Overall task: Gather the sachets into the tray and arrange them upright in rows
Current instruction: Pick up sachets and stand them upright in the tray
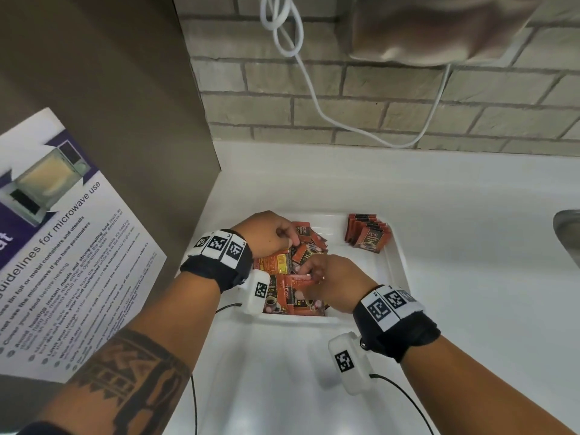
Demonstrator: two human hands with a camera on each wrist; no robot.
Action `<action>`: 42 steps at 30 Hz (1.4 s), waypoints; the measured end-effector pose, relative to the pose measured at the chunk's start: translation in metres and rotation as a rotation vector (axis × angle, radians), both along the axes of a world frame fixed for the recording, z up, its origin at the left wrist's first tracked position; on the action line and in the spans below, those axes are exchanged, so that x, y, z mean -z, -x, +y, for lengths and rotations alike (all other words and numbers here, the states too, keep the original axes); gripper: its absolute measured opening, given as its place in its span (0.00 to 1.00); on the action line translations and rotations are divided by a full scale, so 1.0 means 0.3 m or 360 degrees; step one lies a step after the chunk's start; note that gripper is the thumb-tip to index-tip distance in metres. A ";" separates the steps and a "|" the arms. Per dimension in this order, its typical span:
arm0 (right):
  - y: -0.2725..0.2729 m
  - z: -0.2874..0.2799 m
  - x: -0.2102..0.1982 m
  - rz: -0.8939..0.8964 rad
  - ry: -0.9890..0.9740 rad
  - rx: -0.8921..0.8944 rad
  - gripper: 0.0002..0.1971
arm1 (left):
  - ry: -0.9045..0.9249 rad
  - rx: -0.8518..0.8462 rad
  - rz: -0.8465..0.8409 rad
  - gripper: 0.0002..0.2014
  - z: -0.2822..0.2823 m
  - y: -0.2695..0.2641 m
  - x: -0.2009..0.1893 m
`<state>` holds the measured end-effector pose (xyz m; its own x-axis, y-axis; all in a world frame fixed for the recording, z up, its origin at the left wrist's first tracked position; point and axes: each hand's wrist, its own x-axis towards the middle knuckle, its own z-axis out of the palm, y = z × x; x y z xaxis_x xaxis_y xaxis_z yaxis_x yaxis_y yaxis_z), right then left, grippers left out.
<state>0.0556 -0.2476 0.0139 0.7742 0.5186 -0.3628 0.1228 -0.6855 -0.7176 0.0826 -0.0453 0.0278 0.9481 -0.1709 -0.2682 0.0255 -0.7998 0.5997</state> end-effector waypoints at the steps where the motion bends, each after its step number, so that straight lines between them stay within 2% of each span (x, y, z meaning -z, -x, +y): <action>1: 0.003 0.002 0.005 0.0002 -0.0012 -0.0006 0.16 | 0.0002 0.0004 0.0008 0.08 -0.003 0.000 0.004; 6: 0.003 -0.015 0.012 0.0016 -0.0043 0.0020 0.09 | 0.0041 0.0057 0.0032 0.06 -0.014 -0.002 0.016; 11: -0.024 -0.060 -0.002 0.0067 -0.0117 0.0053 0.03 | 0.0009 0.0049 0.0057 0.11 -0.008 -0.004 0.030; 23: -0.094 -0.144 -0.042 0.0207 -0.0185 0.0308 0.04 | 0.0015 -0.0015 0.0052 0.11 -0.016 0.013 0.006; 31: -0.139 -0.205 -0.059 0.0419 -0.0419 0.0585 0.01 | -0.0120 0.0092 0.0120 0.07 -0.024 0.033 -0.024; 36: -0.124 -0.215 -0.043 0.0546 -0.0479 0.0473 0.02 | -0.0274 0.0222 0.0193 0.08 -0.035 0.043 -0.039; 39: -0.126 -0.222 -0.043 0.0545 -0.0460 0.0395 0.01 | -0.0242 0.0259 0.0197 0.09 -0.036 0.052 -0.063; 42: -0.135 -0.227 -0.042 0.0540 -0.0460 0.0385 0.04 | -0.0234 0.0339 0.0343 0.12 -0.044 0.062 -0.086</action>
